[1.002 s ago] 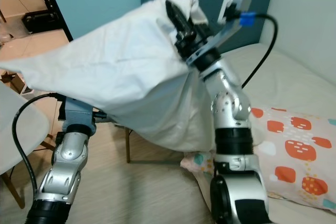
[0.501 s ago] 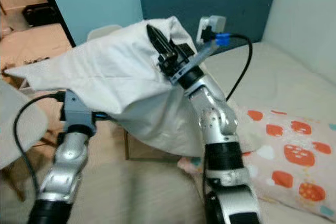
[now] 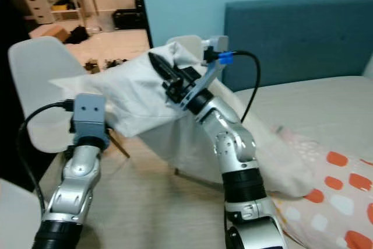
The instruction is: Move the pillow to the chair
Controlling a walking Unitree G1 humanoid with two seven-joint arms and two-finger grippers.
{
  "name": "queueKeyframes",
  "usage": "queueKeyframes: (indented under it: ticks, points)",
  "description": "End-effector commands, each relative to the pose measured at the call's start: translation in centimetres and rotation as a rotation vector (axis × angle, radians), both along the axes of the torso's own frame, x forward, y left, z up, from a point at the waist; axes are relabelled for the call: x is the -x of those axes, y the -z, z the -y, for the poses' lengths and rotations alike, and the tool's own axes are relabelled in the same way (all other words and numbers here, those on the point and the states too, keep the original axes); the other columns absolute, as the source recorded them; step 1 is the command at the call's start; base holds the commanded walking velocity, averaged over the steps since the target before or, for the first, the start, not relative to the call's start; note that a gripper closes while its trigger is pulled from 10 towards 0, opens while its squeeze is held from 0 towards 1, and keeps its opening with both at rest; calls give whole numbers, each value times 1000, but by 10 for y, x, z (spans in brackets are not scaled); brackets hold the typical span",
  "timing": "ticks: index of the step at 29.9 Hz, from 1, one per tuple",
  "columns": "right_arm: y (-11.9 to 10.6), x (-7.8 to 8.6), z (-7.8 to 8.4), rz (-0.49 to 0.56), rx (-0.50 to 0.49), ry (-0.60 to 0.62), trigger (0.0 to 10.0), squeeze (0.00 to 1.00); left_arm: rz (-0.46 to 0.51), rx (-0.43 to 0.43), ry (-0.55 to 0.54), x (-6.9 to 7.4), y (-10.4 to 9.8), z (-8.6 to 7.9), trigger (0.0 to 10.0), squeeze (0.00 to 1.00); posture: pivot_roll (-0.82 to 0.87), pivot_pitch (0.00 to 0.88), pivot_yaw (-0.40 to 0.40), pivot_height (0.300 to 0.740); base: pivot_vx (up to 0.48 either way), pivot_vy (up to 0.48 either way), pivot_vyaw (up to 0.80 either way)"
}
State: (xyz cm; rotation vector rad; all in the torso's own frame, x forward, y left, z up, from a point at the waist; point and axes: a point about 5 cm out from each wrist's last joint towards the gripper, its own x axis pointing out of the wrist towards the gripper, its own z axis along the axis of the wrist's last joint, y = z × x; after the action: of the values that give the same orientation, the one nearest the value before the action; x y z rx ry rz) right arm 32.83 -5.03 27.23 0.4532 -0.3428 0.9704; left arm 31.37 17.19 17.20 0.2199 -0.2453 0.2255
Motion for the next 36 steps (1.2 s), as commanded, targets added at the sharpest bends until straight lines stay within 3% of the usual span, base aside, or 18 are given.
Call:
queueKeyframes:
  ticks: [1, 36]
  points:
    - [-16, 9, -7, 86, -9, -52, 0, 0, 15, -17, 4, 0, -3, 0, 10000, 0, -192, 4, 5, 740, 0, 0, 788]
    - [-29, -1, -17, 103, -31, -91, 0, 0, 89, -111, -60, 5, -18, -1, 10000, 0, -159, 4, -17, 740, 0, 0, 783]
